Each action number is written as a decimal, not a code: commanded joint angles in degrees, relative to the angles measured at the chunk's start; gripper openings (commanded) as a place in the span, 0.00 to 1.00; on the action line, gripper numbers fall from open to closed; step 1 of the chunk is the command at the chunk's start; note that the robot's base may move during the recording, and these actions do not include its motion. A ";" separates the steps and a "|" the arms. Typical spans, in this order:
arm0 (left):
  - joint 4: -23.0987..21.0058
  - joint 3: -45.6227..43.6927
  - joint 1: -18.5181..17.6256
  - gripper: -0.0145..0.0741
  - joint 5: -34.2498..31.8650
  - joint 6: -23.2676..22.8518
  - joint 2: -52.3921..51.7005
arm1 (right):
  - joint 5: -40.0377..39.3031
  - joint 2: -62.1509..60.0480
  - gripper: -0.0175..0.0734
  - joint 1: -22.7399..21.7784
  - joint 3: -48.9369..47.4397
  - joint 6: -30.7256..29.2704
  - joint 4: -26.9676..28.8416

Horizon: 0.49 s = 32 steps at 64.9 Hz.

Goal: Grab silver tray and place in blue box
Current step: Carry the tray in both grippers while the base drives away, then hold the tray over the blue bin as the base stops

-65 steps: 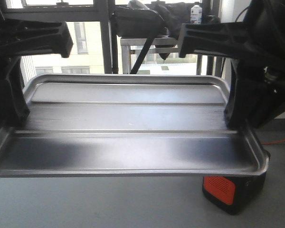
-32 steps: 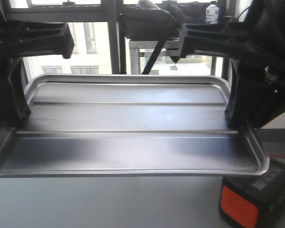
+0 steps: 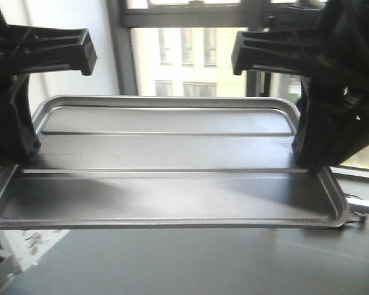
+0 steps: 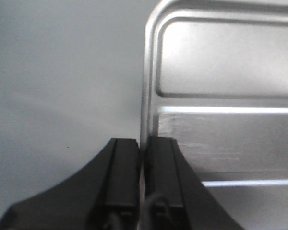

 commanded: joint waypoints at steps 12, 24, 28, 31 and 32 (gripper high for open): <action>2.85 -1.20 -0.17 0.15 2.62 -0.65 -1.55 | 1.85 -1.71 0.25 -0.44 -1.53 0.10 -3.75; 2.85 -1.20 -0.17 0.15 2.62 -0.65 -1.55 | 2.04 -1.71 0.25 -0.44 -1.53 0.10 -3.75; 2.85 -1.20 -0.17 0.15 2.62 -0.65 -1.55 | 2.04 -1.71 0.25 -0.44 -1.53 0.10 -3.75; 2.85 -1.20 -0.17 0.15 2.62 -0.65 -1.55 | 2.04 -1.71 0.25 -0.44 -1.53 0.10 -3.75; 2.85 -1.20 -0.17 0.15 2.62 -0.65 -1.55 | 2.04 -1.71 0.25 -0.44 -1.53 0.10 -3.75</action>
